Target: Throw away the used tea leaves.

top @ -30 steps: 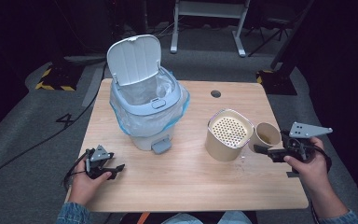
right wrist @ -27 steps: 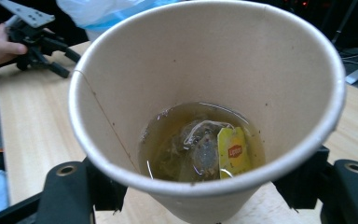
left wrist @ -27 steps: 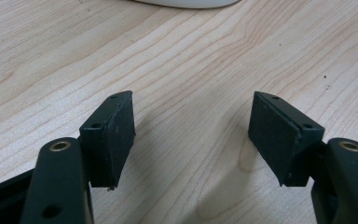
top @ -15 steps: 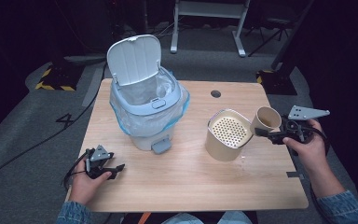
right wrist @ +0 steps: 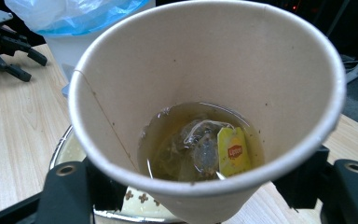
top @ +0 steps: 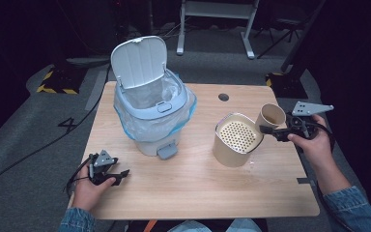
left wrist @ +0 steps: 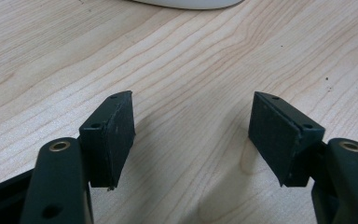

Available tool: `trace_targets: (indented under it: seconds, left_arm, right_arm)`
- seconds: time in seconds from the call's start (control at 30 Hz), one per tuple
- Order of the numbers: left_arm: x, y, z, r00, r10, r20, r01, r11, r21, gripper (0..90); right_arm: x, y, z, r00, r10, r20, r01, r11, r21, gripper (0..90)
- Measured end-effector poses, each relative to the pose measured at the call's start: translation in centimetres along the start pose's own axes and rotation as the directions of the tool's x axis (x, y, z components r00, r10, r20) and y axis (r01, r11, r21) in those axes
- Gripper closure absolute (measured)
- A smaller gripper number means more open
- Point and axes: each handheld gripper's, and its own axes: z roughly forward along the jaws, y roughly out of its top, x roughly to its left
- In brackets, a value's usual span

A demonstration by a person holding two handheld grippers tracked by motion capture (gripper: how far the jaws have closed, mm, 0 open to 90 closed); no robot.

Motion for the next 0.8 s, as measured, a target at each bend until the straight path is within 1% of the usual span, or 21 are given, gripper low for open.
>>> trace_targets:
  seconds: [0.03,0.13,0.23,0.3,0.43,0.47,0.57,0.67,0.7,0.73,0.8]
  left_arm:
    - [0.0,0.0,0.0,1.0000,0.002,0.000,-0.002,1.0000,0.000,31.8]
    - [0.0,0.0,0.0,1.0000,0.002,-0.001,-0.002,1.0000,0.000,31.8]
    - [0.0,0.0,0.0,1.0000,0.001,0.000,-0.001,1.0000,0.001,31.8]
    - [0.0,0.0,0.0,1.0000,0.001,0.000,-0.001,1.0000,0.001,31.8]
    - [0.0,0.0,0.0,1.0000,0.002,-0.001,-0.002,1.0000,0.000,31.8]
    - [0.0,0.0,0.0,1.0000,0.001,-0.001,-0.001,1.0000,0.001,31.8]
    - [0.0,0.0,0.0,1.0000,0.002,-0.001,-0.002,1.0000,0.001,31.8]
    - [0.0,0.0,0.0,1.0000,0.002,-0.002,-0.002,1.0000,0.000,31.8]
    - [0.0,0.0,0.0,1.0000,0.002,-0.002,-0.002,1.0000,0.000,31.8]
    - [0.0,0.0,0.0,1.0000,0.000,-0.001,0.000,1.0000,0.000,31.9]
    - [0.0,0.0,0.0,1.0000,0.000,-0.002,0.000,1.0000,0.000,31.9]
  right_arm:
    - [-0.1,0.1,0.5,1.0000,-0.008,0.003,0.008,1.000,0.008,31.4]
    - [-0.2,0.3,1.3,0.9997,-0.020,0.012,0.020,1.000,0.019,31.4]
    - [-0.4,0.4,1.8,0.9996,-0.026,0.014,0.026,0.999,0.023,31.4]
    - [-0.7,0.7,2.6,0.9992,-0.038,0.010,0.037,0.999,0.031,31.4]
    - [-0.9,0.9,3.2,0.9991,-0.043,0.007,0.043,0.999,0.033,31.4]
    - [-1.0,1.1,3.7,0.9990,-0.045,0.002,0.045,0.999,0.029,31.4]
    - [-1.1,1.3,4.0,0.9989,-0.047,-0.001,0.047,0.999,0.026,31.4]
    - [-1.3,1.5,4.8,0.9947,-0.102,0.012,0.102,0.994,0.032,31.4]
    - [-1.3,1.5,4.8,0.9947,-0.102,0.012,0.102,0.994,0.032,31.4]
    - [-1.3,1.6,5.1,0.9887,-0.147,0.028,0.146,0.988,0.046,31.4]
    - [-1.2,1.6,5.3,0.9803,-0.192,0.045,0.190,0.980,0.055,31.5]
